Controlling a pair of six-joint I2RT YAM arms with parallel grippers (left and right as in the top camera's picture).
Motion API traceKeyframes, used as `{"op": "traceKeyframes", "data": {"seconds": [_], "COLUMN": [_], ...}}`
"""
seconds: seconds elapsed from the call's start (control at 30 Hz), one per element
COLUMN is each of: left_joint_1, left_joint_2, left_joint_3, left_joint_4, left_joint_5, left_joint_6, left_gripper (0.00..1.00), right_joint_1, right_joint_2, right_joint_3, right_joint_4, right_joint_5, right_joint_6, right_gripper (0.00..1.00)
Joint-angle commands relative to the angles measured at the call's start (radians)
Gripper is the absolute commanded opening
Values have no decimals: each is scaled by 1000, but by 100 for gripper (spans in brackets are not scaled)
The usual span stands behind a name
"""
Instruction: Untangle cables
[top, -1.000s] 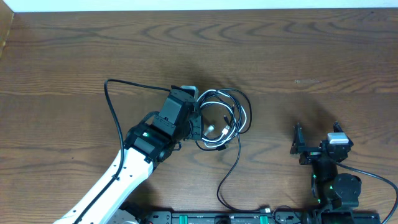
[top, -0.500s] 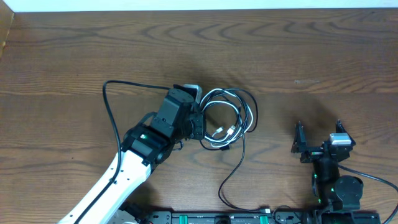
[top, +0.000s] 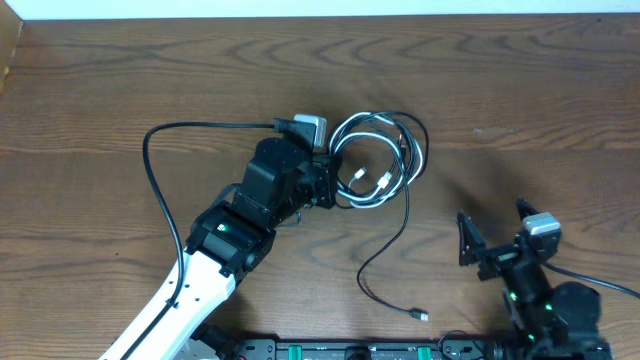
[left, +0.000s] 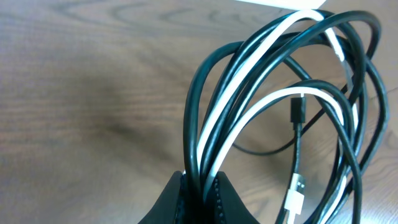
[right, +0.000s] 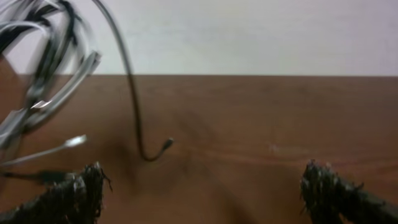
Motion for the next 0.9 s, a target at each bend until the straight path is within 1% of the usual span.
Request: {"op": "traceKeyframes", "data": {"seconds": [0.0, 0.2, 0.3, 0.37, 0.5, 0.63, 0.73, 0.8, 0.87], "left_joint_1": [2, 2, 2, 2, 2, 2, 2, 2, 2], "left_joint_2": [-15, -15, -19, -26, -45, -60, -67, -73, -79], "left_joint_3": [-2, -2, -2, -2, -2, -2, -2, -2, -2], "left_joint_4": [47, 121, 143, 138, 123, 107, 93, 82, 60], "left_joint_5": [5, 5, 6, 6, 6, 6, 9, 27, 64], "left_joint_6": [6, 12, 106, 178, 329, 434, 487, 511, 564], "left_gripper": [8, 7, 7, 8, 7, 7, 7, 8, 7], "right_joint_1": [-5, -5, -5, -5, -5, -5, -5, -5, -5], "right_joint_2": [53, 222, 317, 369, 431, 456, 456, 456, 456], "right_joint_3": [163, 365, 433, 459, 470, 470, 470, 470, 470], "right_joint_4": [-103, -296, -340, -343, -317, -303, -291, -283, -266], "right_joint_5": [-79, -239, -382, -471, -567, -677, -691, -691, -691], "right_joint_6": [24, 24, 23, 24, 24, 43, 59, 58, 58], "right_gripper": [99, 99, 99, 99, 99, 99, 99, 99, 99]}}
